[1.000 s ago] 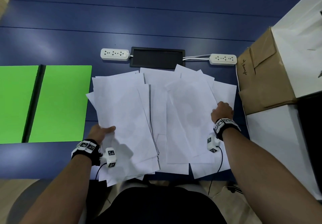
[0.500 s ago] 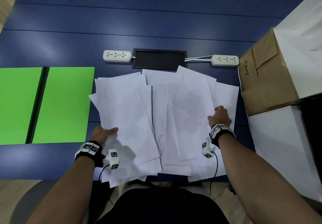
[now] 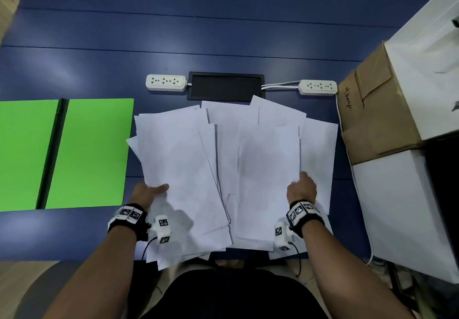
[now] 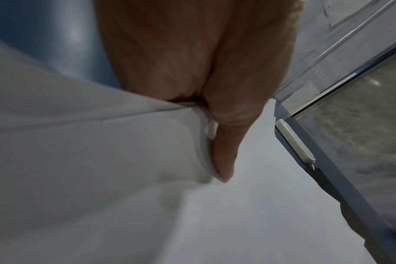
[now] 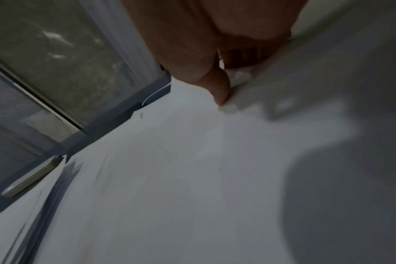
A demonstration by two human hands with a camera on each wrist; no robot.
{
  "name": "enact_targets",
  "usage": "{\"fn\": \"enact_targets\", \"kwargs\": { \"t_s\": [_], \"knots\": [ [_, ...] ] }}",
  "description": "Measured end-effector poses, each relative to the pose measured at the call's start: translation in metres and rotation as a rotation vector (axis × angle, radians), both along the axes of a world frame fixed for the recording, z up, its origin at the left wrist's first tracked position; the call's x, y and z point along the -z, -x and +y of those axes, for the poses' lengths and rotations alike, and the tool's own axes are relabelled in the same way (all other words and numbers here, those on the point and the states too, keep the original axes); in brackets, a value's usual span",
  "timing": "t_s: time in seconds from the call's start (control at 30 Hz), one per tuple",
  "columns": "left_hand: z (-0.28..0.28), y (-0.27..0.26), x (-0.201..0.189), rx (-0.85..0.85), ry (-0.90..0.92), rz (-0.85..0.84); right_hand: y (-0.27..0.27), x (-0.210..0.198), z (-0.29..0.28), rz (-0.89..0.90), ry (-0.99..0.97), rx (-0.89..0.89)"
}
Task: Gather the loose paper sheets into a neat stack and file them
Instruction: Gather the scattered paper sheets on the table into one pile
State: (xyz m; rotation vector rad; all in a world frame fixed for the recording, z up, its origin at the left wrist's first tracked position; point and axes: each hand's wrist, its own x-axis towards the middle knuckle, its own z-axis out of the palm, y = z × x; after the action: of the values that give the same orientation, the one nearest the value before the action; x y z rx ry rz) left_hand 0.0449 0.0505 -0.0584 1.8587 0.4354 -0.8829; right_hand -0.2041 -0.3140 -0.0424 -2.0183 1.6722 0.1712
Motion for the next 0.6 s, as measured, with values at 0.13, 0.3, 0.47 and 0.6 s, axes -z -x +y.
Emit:
{"fn": "enact_targets", "kwargs": {
  "t_s": [0.13,0.3,0.47,0.6],
  "knots": [
    [0.001,0.001,-0.001,0.003,0.002,0.003,-0.009,0.008,0.014,0.109,-0.006,0.071],
    [-0.001,0.002,-0.005,0.008,0.016,-0.012,-0.03,0.005,0.018,0.047,-0.03,0.067],
    [0.0,0.001,-0.006,-0.002,0.017,-0.005,-0.045,-0.001,0.022,-0.226,-0.163,0.288],
    [0.0,0.001,-0.006,0.0,0.028,-0.008,-0.043,0.001,0.008,-0.127,-0.201,0.207]
  ]
}}
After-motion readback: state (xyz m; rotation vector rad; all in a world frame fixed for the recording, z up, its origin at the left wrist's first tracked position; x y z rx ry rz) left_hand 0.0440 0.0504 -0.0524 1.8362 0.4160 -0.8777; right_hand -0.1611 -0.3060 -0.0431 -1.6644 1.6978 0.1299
